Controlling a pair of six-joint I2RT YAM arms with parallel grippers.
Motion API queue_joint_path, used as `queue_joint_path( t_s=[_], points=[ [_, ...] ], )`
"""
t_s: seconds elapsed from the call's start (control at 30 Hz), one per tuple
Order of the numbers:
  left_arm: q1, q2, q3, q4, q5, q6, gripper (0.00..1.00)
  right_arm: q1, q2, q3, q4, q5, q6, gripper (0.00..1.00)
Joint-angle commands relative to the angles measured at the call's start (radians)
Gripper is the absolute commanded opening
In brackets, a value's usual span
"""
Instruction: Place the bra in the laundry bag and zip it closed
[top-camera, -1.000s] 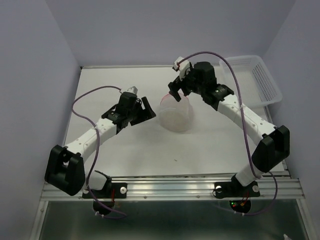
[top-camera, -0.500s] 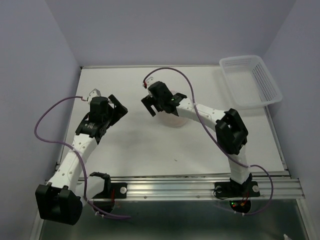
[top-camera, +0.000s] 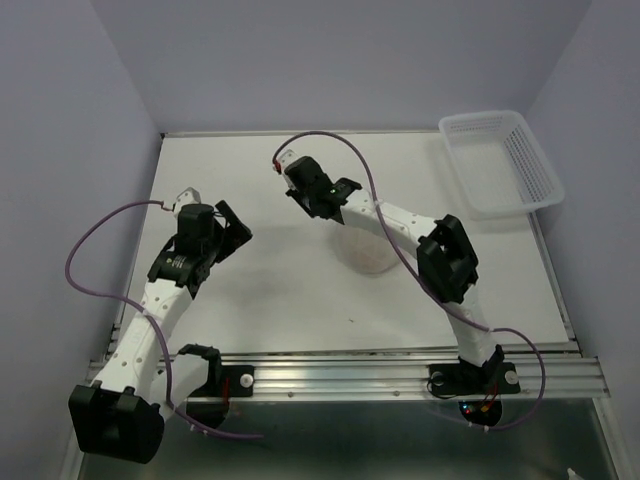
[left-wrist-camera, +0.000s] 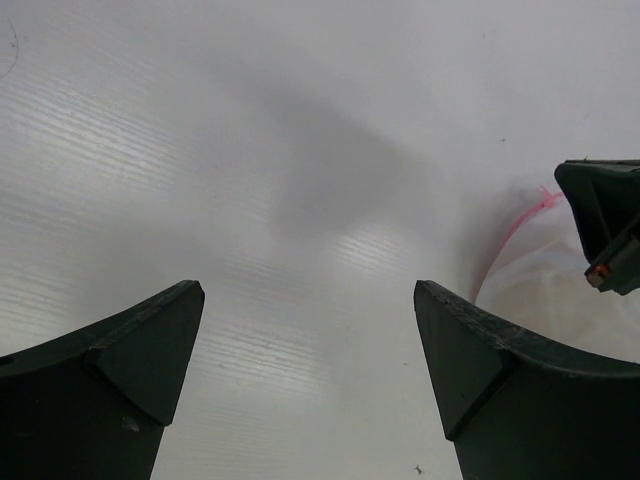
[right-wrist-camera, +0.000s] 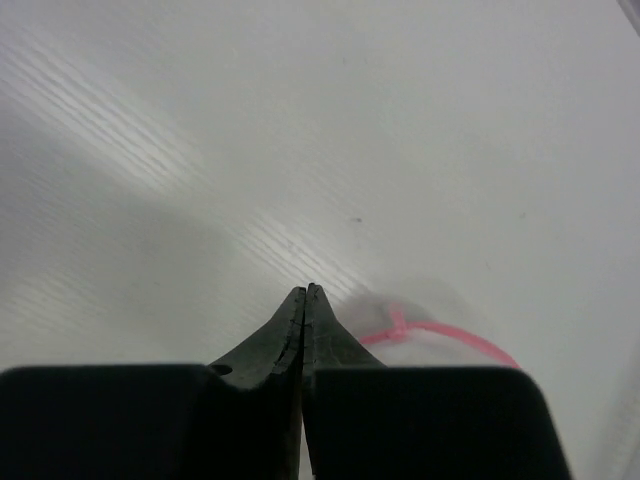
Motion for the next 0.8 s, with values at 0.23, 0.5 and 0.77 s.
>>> queue_joint_path(
  t_s=[0.23, 0.5, 0.77],
  points=[
    [0.016, 0.013, 0.018, 0.056, -0.016, 0.015, 0.99, 0.02, -0.245, 0.024, 0.157, -0.398, 0.017, 0.36],
    [0.019, 0.077, -0.002, 0.102, 0.054, 0.025, 0.99, -0.003, -0.236, -0.056, -0.134, 0.075, -0.012, 1.0],
    [0.019, 0.09, -0.014, 0.128, 0.107, 0.039, 0.99, -0.169, -0.238, -0.091, -0.292, -0.181, -0.008, 1.0]
  ],
)
